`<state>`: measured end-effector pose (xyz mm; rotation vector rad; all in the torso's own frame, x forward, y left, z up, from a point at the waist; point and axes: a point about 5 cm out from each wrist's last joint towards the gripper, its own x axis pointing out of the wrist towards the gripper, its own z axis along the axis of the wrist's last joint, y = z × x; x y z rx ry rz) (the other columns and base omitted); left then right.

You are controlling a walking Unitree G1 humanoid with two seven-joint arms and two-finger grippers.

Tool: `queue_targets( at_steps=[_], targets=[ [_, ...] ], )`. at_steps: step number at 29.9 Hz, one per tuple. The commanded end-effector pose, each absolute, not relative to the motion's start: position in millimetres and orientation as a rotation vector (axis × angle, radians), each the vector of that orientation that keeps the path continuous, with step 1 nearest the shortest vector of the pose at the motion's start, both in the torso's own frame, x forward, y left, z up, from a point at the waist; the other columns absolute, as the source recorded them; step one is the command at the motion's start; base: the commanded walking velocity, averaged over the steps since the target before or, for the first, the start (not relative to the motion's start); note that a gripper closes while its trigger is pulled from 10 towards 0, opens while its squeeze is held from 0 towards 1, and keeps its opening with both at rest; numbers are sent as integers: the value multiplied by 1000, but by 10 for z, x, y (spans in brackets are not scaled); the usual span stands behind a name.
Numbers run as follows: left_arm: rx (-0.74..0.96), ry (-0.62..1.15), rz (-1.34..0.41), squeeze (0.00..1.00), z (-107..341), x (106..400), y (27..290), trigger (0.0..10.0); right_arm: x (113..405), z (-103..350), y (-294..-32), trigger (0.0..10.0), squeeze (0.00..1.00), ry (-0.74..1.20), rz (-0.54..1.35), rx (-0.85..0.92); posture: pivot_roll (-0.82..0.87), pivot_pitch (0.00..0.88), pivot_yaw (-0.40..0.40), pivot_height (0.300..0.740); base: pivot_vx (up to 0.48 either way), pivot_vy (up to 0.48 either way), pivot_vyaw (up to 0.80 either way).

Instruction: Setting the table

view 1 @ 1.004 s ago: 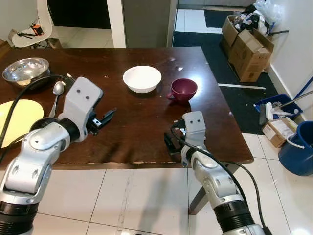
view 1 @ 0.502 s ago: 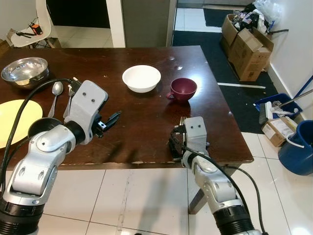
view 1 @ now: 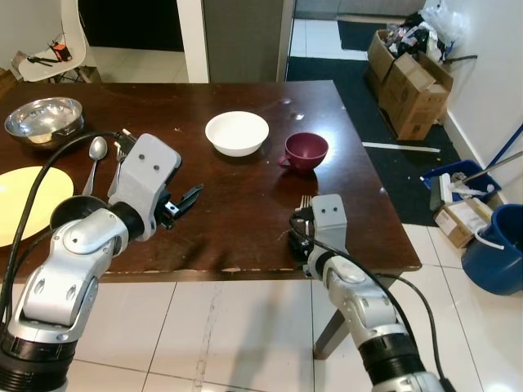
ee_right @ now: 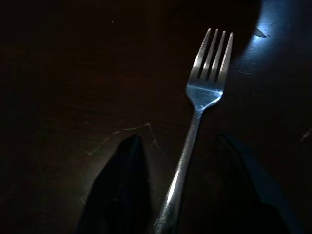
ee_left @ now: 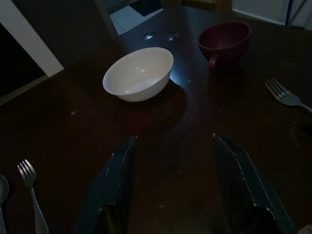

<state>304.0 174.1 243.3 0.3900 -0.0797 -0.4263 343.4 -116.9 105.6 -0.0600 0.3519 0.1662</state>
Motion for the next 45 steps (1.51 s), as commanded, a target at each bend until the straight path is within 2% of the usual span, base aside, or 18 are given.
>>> queue_targets(
  at_steps=[1,8,18,22,23,24,25,26,29,34,40,45],
  targets=[
    [385,-66,-423,0,2395,3035,1745,10000,3168,464,-1324,0,0,622,128,-64,68,88,54,740,0,0,0],
    [378,-70,-417,0,2391,3036,1742,10000,3111,333,-1606,0,0,667,57,-86,62,78,57,740,0,0,0],
    [373,-77,-419,0,2397,3057,1719,10000,3143,399,-1788,0,0,615,-7,-76,59,72,60,740,0,0,0],
    [370,-79,-418,0,2396,3062,1710,10000,3271,675,-1823,0,0,457,-21,-61,59,71,62,740,0,0,0],
    [369,-80,-416,0,2397,3065,1708,10000,3331,849,-1812,0,0,360,-12,-39,56,70,64,740,0,0,0],
    [367,-81,-415,0,2397,3068,1706,10000,3379,1055,-1779,1686,0,253,18,-16,54,70,66,740,0,0,0],
    [365,-81,-413,0,2397,3071,1704,10000,3401,1190,-1756,1686,0,183,38,-1,52,70,67,740,0,0,0],
    [363,-83,-413,0,2398,3075,1697,10000,3418,1369,-1719,10000,0,94,73,18,49,69,70,740,0,0,0],
    [358,-86,-414,0,2401,3084,1675,10000,3407,1690,-1625,10000,0,-51,152,45,45,68,73,740,0,0,0],
    [353,-92,-418,0,2407,3101,1652,10000,3360,1954,-1493,10000,0,-150,225,54,42,66,77,740,0,0,0],
    [344,-102,-410,0,2424,3113,1644,10000,3330,2004,-1458,10000,0,-192,232,80,42,63,78,740,0,0,0],
    [275,-101,-325,0,2394,3061,1691,10000,3169,1974,-1464,10000,0,-228,136,113,33,63,88,740,0,0,0]
  ],
)
